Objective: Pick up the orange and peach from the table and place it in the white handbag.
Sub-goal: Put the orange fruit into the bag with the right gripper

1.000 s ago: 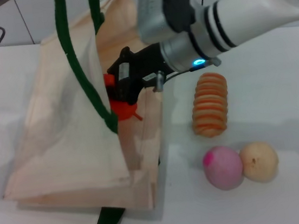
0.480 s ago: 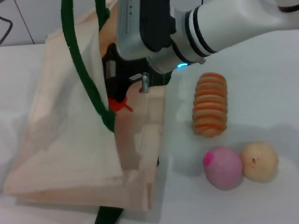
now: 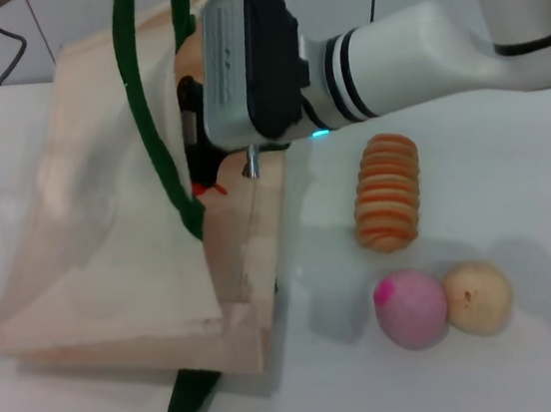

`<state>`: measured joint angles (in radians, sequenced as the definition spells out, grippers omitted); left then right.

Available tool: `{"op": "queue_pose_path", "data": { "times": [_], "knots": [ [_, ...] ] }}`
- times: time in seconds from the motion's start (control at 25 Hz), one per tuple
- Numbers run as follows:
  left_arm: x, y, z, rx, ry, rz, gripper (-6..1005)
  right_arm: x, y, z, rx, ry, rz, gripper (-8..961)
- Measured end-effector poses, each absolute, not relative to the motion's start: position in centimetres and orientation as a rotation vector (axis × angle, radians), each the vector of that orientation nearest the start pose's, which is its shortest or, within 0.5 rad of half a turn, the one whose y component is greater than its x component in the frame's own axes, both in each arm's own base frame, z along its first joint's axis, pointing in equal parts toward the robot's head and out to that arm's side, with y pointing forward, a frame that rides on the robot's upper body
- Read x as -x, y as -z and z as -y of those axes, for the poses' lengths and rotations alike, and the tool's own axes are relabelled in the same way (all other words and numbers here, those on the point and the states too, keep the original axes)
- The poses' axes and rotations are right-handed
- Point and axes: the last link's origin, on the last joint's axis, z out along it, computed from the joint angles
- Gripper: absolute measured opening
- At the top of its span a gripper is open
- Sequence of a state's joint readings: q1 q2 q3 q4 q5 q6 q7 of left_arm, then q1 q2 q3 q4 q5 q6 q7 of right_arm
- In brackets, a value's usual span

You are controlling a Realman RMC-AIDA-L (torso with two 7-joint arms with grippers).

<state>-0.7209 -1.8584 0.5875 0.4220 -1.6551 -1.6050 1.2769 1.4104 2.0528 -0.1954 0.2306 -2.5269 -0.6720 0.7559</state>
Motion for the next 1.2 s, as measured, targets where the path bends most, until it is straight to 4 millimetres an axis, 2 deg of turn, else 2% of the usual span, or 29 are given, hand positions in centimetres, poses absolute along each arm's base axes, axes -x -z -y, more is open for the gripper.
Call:
{"op": "queue_pose_path", "data": {
  "times": [0.16,0.48,0.88,1.12,1.2],
  "knots": [
    [20.5,-11.5,-40.8,2.288,1.495,1.059,114,-4.7,15.2,-41.6,2.796,-0.197,0.500,78],
    [21.5,-11.4,-41.1,2.238,1.445,1.097,114,-5.6,14.9,-41.8,2.756,-0.237,0.482,173],
    [23.0,-11.5,-40.7,2.191,1.411,1.119,114,-7.2,14.6,-40.9,2.801,-0.286,0.481,618],
    [23.5,-11.4,-40.7,2.176,1.392,1.131,114,-8.4,13.9,-41.4,2.778,-0.284,0.431,838],
    [23.6,-11.5,-40.7,2.174,1.389,1.133,114,-9.0,13.5,-41.7,2.767,-0.290,0.401,851]
  ]
}}
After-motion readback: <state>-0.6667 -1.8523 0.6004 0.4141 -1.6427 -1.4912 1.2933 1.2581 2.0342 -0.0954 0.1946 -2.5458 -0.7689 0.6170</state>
